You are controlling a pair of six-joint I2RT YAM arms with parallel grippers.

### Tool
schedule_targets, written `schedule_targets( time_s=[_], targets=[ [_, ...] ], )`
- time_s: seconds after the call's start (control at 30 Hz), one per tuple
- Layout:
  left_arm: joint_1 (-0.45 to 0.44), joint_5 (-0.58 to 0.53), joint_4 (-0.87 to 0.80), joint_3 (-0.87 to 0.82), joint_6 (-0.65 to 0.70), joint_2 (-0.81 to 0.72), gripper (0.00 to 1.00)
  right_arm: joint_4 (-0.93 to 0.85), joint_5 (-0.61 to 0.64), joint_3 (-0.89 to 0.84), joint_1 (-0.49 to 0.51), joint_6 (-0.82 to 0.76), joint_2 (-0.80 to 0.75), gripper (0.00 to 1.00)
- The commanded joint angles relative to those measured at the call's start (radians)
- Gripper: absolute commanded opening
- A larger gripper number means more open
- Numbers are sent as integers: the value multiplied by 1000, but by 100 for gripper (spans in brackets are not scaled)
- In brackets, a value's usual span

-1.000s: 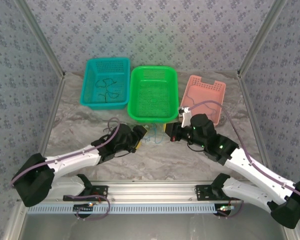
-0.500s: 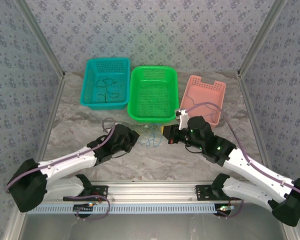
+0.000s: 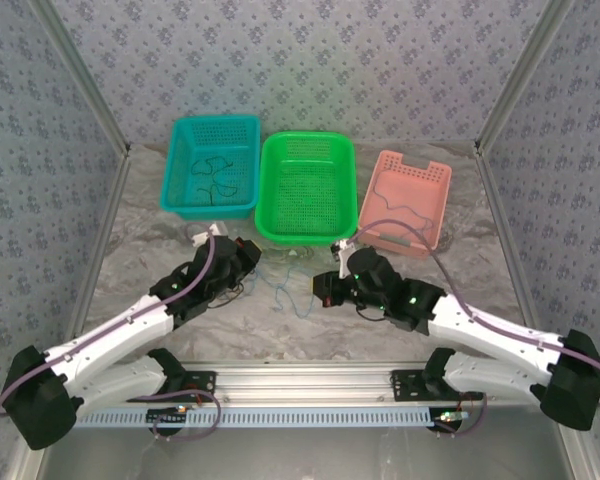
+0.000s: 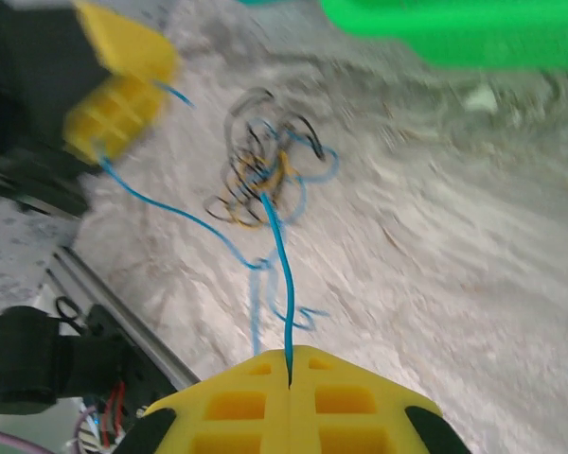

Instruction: Untangle the cables

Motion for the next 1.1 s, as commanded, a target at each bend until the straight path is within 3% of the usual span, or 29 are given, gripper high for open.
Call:
schedule_targets(
  time_s=[0.0,0.1,0.2,0.3,0.37,0.47,0.53,0.67,0.8,1.07],
  targets=[
    [3,24,34,64,123,5,0,-3,94,-33,17,85,41,23],
    [3,43,18,90,145,26,0,-20,158,-43,24,91,39,38],
    [3,53,1,102,154,50,0,-71,283,-43,55,104,2,44],
    [3,78,10,101,162,80,0,-109,405,-41,124,96,-20,44],
    [2,87,10,100,163,99,0,-96,433,-38,166,80,-8,38],
    [3,104,37,88,173,110,0,-62,448,-34,199,62,30,37],
    [2,123,42,86,189,114,0,-32,418,-45,177,53,45,43],
    [-3,156,50,67,213,112,0,141,154,-80,-7,34,67,49],
    [-10,179,78,21,207,107,0,173,-11,-9,-104,16,175,52],
    [-45,155,93,-59,182,81,0,221,-85,112,-137,192,483,50]
  ],
)
